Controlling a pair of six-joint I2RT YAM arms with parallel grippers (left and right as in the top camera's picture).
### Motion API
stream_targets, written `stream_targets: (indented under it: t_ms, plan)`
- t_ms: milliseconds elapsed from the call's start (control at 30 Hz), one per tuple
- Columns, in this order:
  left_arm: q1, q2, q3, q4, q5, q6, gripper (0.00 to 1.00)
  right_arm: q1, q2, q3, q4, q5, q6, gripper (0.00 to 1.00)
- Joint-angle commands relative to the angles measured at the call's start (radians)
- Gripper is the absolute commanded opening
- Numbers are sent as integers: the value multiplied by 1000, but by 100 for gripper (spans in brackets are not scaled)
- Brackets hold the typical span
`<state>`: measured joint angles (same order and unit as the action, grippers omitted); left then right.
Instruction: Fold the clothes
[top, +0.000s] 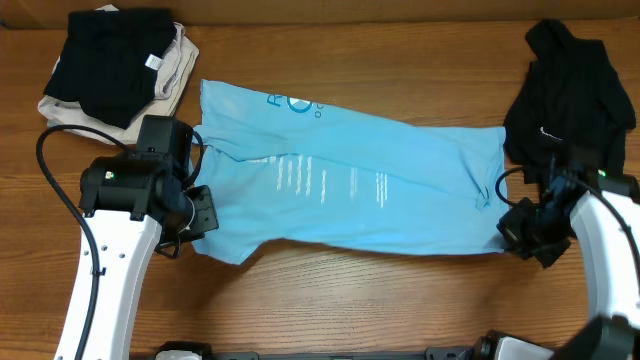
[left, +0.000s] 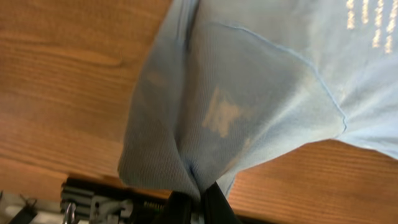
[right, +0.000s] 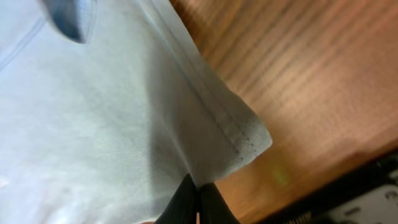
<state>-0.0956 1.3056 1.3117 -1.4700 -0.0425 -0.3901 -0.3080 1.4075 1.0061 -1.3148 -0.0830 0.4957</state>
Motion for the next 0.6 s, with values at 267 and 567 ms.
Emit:
stream_targets:
  t_ms: [267, 567]
  plan:
    - [11, -9, 16, 69, -111, -43, 4, -6, -184, 22, 26, -13, -10, 4]
    - [11, 106, 11, 389, -145, -35, 4, -5, -98, 22, 300, -30, -61, 4]
